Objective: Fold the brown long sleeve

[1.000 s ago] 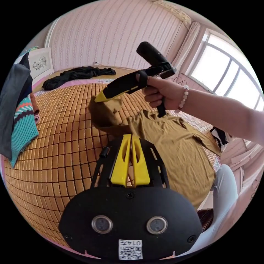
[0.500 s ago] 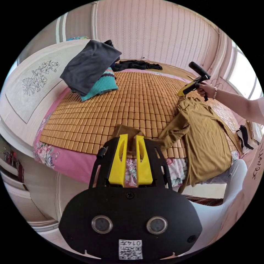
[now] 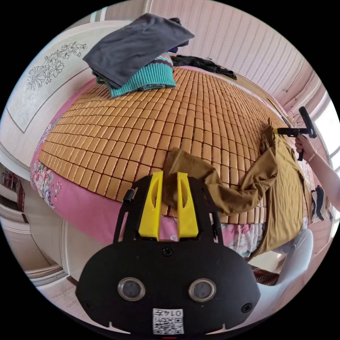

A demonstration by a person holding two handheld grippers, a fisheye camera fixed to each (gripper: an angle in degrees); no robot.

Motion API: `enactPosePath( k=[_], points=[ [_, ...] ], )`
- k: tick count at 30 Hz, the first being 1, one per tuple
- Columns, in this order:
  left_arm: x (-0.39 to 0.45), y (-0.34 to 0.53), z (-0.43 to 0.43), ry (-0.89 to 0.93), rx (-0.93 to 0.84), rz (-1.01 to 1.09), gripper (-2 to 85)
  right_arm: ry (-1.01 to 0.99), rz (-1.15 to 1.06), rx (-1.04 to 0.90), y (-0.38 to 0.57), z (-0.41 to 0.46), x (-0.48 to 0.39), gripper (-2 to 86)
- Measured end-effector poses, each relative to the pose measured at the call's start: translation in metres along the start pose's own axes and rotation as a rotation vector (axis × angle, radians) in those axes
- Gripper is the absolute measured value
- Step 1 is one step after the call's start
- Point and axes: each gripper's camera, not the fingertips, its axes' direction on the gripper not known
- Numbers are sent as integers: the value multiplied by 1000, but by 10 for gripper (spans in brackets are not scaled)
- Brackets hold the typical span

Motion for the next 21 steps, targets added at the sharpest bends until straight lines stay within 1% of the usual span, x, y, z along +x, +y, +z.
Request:
enactPosePath(
  k=[1,2,4,6,9,12,14,16,18,19,21],
  points=[
    [-9,0,-5,19,-28,-45,5,5,-15,16,-8,-5,-5,6],
    [-13,2,-9,17,-26,-65,2,4,-21,27,-18,-9,-9,3],
    [-28,17,-41,7,73,-122,-7,5,-16,75,-32,-16,-12,1],
    [-41,31,-64,-7,111,-161,-9,15,-4,109,-48,-19,-15,0],
    [-62,57,-93,-30,183,-226,-10,10,46,47,-75,-4,-11,-1],
    [-81,74,-105,-46,247,-257,-10,5,86,-12,-94,17,-6,-1],
    [-89,81,-111,-86,331,-260,-9,7,108,-26,-104,27,-5,-1],
    [-98,92,-117,-129,520,-240,-5,6,131,-22,-109,31,-3,-1],
    [-110,99,-111,-122,578,-256,2,-7,153,-29,-113,36,0,-1],
    [-126,102,-102,-85,531,-342,10,-10,164,-32,-115,39,2,-1],
    [-142,107,-91,-69,439,-446,34,-10,166,-38,-118,42,3,-1]
  ],
)
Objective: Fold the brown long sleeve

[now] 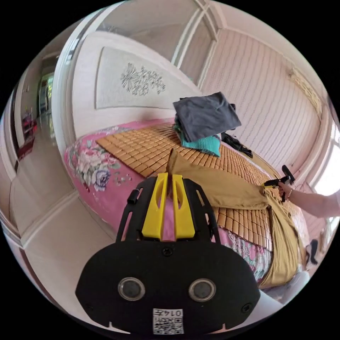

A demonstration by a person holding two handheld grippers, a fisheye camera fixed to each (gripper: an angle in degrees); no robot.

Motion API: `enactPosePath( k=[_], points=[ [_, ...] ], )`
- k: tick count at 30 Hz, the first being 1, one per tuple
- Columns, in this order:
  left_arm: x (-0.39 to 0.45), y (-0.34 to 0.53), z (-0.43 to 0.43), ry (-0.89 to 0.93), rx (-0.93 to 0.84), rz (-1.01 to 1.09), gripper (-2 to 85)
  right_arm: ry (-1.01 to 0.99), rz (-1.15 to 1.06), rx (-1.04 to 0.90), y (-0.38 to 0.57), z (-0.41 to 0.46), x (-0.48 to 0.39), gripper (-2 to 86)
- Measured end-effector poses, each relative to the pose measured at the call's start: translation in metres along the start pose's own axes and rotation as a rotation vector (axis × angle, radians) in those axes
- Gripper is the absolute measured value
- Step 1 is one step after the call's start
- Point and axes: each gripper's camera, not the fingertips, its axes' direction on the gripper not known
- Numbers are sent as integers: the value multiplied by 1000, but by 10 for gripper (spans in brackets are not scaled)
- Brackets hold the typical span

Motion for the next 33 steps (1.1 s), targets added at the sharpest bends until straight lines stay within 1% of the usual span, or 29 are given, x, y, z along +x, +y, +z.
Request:
enactPosePath(
  k=[3,5,8,11,13,14,15,16,18,21,23,24,25,27,28,29,30,31,33],
  points=[
    [-9,1,-4,-82,-36,-28,50,-10,1,3,-5,0,1,-1],
    [-7,-6,-5,-94,-58,-32,52,-24,2,-2,-9,0,2,-1],
    [12,-29,7,-102,-112,26,56,-30,3,-8,-14,0,2,-1],
    [41,-53,37,-125,-165,93,99,-27,5,-14,-20,1,0,-2],
    [59,-62,71,-124,-272,145,105,-25,9,-16,-24,1,-1,-2],
    [62,-62,80,-126,-310,157,102,-20,9,-19,-26,1,-2,-2],
    [73,-63,84,-195,-299,226,71,-16,8,-21,-28,1,-3,-2],
    [86,-64,89,-173,-338,327,17,-1,-1,-19,-30,1,-6,-2],
    [95,-70,93,-197,-374,350,-1,29,-21,-26,-35,3,-11,-3],
    [96,-82,93,-263,-305,348,-8,63,-25,-42,-44,5,-15,-5],
    [93,-88,103,-291,-324,335,-9,52,-13,-63,-52,5,-14,-6],
    [92,-88,112,-285,-371,339,-9,44,-9,-71,-54,5,-14,-6],
    [96,-88,112,-294,-350,358,-10,30,7,-76,-59,2,-11,-5],
    [100,-89,114,-306,-365,385,-10,-38,24,-66,-65,-11,-5,-3],
    [101,-89,114,-300,-370,386,-10,-106,22,-42,-68,-23,-1,-1],
    [101,-89,114,-294,-369,385,-10,-169,9,-19,-68,-35,3,0],
    [100,-89,114,-280,-367,376,-10,-192,-9,-14,-67,-40,4,2],
    [100,-89,115,-266,-365,359,-10,-197,-57,-22,-64,-47,5,5],
    [99,-89,116,-246,-361,327,-10,-74,-107,-92,-56,-44,4,14]
  ],
)
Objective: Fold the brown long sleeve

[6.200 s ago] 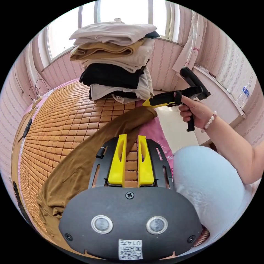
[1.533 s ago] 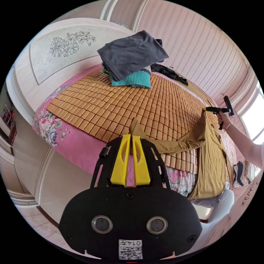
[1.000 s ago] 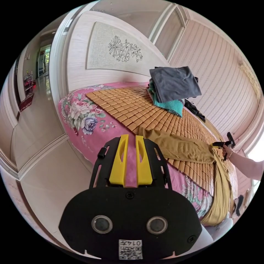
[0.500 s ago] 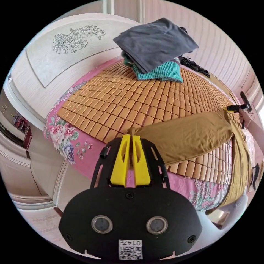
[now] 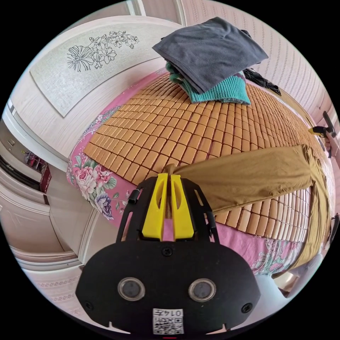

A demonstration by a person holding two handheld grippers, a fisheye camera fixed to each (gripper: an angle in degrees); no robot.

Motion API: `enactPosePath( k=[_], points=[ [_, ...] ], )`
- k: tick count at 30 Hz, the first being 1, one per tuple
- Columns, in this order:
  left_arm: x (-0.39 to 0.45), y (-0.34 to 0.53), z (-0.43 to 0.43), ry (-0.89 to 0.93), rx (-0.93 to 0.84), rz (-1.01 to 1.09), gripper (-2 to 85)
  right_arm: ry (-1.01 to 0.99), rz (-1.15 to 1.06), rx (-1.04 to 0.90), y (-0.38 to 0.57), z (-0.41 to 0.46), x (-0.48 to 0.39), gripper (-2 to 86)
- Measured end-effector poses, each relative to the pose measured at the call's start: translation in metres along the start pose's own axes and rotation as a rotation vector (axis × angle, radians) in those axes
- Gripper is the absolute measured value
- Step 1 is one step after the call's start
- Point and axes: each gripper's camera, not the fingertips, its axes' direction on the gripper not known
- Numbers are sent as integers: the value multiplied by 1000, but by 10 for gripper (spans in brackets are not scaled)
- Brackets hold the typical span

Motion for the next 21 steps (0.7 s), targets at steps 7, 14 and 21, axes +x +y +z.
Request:
enactPosePath(
  k=[7,14,21],
  points=[
    [11,-3,4,-11,5,0,-10,323,-133,-131,22,41,-15,13],
    [22,-5,6,-3,10,8,-10,263,-257,-72,32,30,-28,3],
    [29,0,8,-17,20,12,-10,253,-398,-192,45,63,-56,11]
  ],
)
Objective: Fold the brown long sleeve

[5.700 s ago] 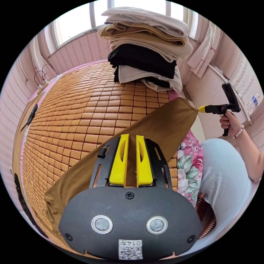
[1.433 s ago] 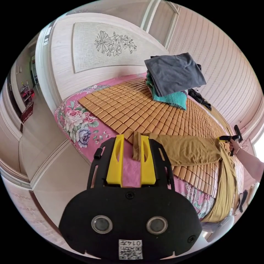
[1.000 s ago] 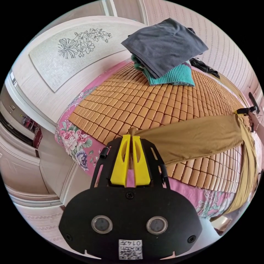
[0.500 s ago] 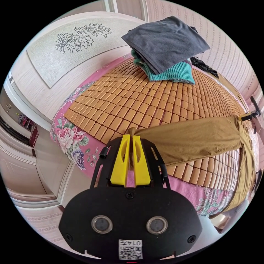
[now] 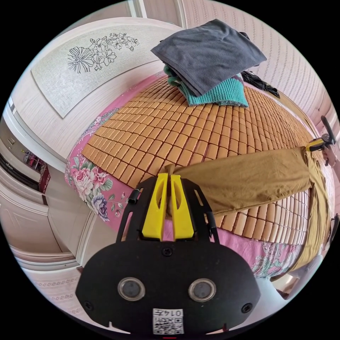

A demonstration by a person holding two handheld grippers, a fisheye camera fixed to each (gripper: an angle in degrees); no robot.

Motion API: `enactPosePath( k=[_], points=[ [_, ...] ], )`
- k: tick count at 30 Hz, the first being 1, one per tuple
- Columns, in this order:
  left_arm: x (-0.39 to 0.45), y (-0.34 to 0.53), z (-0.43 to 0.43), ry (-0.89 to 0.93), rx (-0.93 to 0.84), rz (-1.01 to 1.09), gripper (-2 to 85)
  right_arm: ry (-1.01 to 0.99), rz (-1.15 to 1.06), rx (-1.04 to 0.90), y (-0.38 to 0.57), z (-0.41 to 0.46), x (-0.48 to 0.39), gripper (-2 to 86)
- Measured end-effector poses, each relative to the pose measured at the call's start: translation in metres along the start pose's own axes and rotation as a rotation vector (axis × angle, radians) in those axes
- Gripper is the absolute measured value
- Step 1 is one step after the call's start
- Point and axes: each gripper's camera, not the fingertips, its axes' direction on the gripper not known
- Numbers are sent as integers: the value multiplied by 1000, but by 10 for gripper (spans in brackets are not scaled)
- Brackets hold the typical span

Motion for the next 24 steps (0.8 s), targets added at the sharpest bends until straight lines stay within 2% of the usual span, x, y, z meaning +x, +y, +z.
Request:
enactPosePath(
  k=[3,11,14,18,21,24],
  points=[
    [3,3,-5,-5,37,9,-10,-25,40,6,5,5,5,4],
    [8,6,-4,9,93,19,-9,73,111,26,38,13,4,4],
    [19,4,15,-45,-5,79,-7,64,163,25,56,25,5,14],
    [17,10,14,-62,23,26,17,41,170,38,89,23,2,45],
    [-2,24,4,-51,56,-77,44,14,204,154,148,-4,2,64],
    [-19,44,-12,-101,83,-134,42,-10,284,314,249,-38,0,62]
  ],
)
